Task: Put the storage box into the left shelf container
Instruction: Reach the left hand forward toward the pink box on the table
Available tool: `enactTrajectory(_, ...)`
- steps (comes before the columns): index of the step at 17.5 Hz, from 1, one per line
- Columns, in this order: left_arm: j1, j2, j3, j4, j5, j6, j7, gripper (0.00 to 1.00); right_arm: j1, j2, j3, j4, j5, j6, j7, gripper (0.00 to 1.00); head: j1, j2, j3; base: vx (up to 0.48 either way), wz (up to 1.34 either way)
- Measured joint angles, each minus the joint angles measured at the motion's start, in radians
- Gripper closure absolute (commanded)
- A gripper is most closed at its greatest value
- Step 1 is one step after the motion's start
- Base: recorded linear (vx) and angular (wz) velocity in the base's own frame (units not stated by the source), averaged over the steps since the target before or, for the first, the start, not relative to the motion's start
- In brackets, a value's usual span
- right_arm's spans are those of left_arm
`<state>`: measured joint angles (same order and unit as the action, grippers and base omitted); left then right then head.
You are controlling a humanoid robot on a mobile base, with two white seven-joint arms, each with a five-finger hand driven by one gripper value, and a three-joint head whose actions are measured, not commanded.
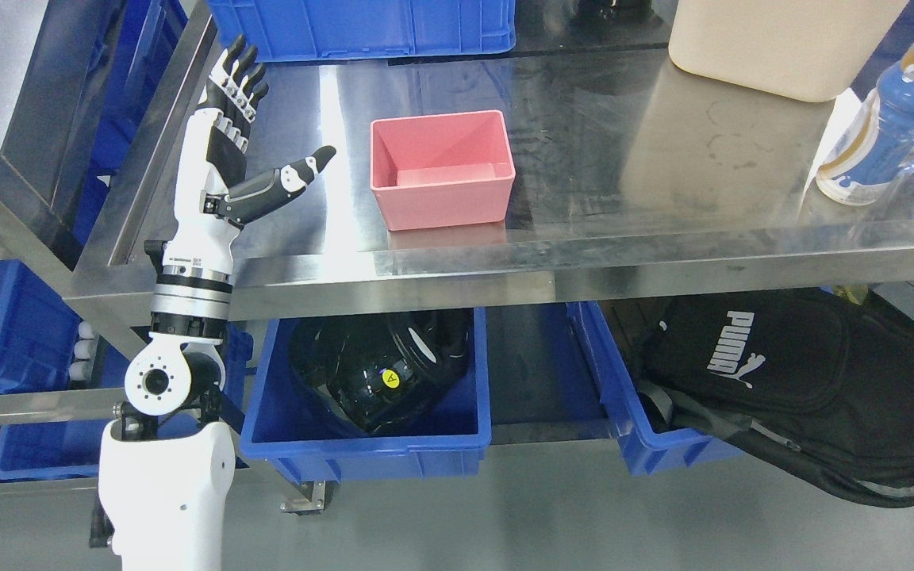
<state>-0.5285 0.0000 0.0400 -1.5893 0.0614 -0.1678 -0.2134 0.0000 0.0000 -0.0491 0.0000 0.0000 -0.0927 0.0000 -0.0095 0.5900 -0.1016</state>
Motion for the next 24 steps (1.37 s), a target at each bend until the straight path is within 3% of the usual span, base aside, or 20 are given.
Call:
enactTrajectory(6,-0.017,0.009,-0.008,0.0,-0.001,-0.032,-0.061,0.0,0.0,0.0,0.0,0.0,0.0,0.0,0.0,0.0,0.0,0.0,0.0,-0.115,-0.05)
enactTrajectory(14,-0.218,0.185,-0.01,0.079,-0.07,-0.014,-0.428,0.03,0.0,0.0,0.0,0.0,0.0,-0.004,0.0,0.0,0.0,0.0,0.0,-0.052,-0.09)
enactTrajectory(19,-0.358,0.259,-0.046,0.167,-0.209,0.096,-0.637,0.03,0.0,0.0,0.0,0.0,0.0,0.0,0.0,0.0,0.0,0.0,0.0,0.002,0.0)
enactTrajectory(24,-0.468,0.275,-0.116,0.237,-0.269,0.156,-0.695,0.08,0.0,0.0,0.0,0.0,0.0,0.0,0.0,0.0,0.0,0.0,0.0,0.0,0.0)
